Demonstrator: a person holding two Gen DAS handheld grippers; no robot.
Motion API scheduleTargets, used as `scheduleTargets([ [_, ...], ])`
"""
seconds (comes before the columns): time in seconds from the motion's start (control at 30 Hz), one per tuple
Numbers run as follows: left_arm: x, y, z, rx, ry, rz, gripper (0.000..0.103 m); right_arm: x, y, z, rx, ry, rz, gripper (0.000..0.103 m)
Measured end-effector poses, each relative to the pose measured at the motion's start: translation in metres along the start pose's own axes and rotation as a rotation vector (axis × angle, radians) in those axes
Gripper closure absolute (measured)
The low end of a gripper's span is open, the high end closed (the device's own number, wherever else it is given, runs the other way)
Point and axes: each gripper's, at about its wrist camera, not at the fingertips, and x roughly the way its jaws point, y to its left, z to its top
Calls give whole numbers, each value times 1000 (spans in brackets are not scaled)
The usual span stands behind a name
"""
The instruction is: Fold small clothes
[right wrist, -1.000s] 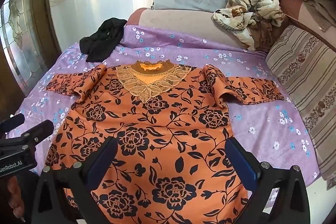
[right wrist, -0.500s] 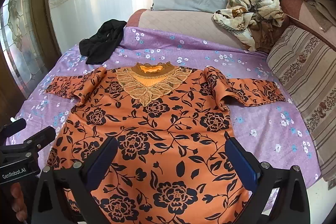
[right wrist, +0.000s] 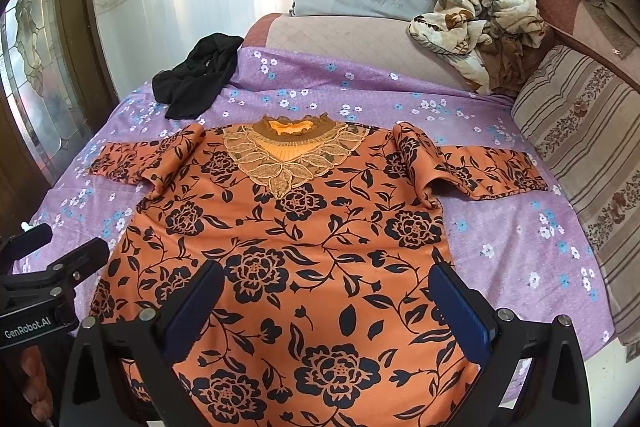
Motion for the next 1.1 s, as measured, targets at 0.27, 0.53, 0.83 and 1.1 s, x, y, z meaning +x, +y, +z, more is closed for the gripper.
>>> scheduleTargets([
  [0.27,2,1,0,-4,8,4,0,2,1,-2,4,10,8,0],
  [0.53,6,1,1,-5,18,3,0,6,3,-3,0,19,12,0],
  [0.83,9,-1,2,-3,26,3,0,8,3,-3,0,25,11,0],
  [1.1,12,-3,2,-3,33,3,0,12,4,-3,-1,26,16,0],
])
